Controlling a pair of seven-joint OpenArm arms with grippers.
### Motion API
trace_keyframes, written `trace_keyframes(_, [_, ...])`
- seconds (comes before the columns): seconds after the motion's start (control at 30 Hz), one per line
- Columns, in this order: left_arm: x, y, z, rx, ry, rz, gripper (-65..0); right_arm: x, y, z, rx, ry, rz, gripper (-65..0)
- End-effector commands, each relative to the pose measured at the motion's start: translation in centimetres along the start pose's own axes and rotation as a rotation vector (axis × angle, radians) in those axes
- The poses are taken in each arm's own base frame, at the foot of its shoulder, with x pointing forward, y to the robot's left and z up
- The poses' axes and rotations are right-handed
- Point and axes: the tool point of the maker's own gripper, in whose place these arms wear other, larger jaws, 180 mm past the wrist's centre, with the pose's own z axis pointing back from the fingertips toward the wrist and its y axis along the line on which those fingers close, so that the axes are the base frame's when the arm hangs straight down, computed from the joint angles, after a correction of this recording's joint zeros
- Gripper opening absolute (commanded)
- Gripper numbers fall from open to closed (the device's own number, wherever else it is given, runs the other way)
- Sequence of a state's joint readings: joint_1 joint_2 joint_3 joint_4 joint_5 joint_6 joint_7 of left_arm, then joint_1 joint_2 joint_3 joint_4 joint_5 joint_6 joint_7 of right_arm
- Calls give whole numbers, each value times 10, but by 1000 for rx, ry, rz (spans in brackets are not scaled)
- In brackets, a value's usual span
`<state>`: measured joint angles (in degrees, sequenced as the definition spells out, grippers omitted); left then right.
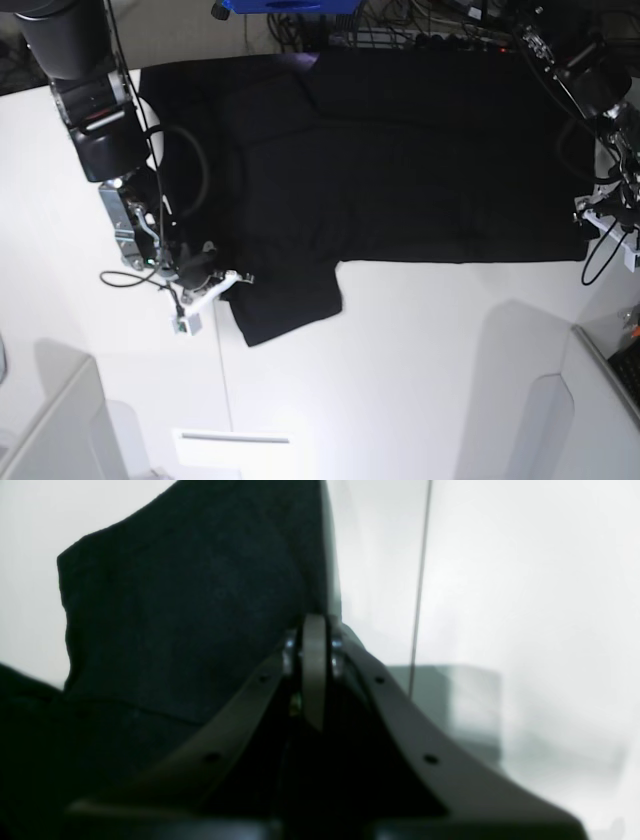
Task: Fold the T-shirt properly
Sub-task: 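Grasp the sleeve edge with the right gripper, then grasp the hem corner beside the left gripper with the left gripper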
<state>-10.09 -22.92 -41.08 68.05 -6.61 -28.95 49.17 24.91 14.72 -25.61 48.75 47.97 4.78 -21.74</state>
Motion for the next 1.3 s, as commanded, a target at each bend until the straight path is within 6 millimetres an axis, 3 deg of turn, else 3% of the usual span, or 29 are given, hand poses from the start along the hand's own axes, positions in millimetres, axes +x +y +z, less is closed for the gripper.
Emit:
trace_keyframes(0.0, [20,8,1,27,-46,10,-127,0,-7,1,-28,27,13,-650])
trace_keyframes(0.37, [37,2,-22,11,-97,74,-127,0,-4,1,-22,24,16,-650])
trace_keyframes(0.87, [34,-12,-42,-41,-104,140,-128,2,-4,1,-22,22,17,-650])
trace_keyframes(1.27, [30,-25,-55,-76,-100,157,-298,2,-4,1,-22,22,17,-650])
